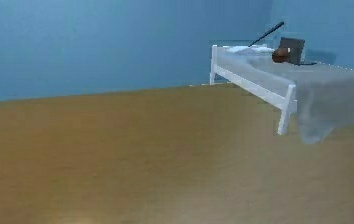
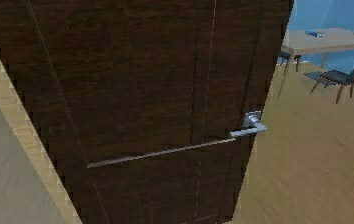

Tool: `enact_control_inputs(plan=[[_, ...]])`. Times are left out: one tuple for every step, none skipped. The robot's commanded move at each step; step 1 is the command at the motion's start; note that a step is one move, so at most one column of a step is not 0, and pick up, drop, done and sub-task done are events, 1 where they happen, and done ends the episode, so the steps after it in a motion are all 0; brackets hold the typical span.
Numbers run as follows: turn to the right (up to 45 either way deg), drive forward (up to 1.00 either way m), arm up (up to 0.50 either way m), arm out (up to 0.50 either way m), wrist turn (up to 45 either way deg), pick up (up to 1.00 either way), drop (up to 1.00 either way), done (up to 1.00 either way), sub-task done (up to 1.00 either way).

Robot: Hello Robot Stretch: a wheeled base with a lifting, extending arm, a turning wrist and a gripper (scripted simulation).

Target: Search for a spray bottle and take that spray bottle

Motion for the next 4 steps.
enact_control_inputs(plan=[[6.0,0.00,0.00,0.00,0.0,0.00,0.00,0.00,0.00],[0.0,0.45,0.00,0.00,0.0,0.00,0.00,0.00,0.00],[-45.0,0.00,0.00,0.00,0.0,0.00,0.00,0.00,0.00],[-15.0,0.00,0.00,0.00,0.0,0.00,0.00,0.00,0.00]])
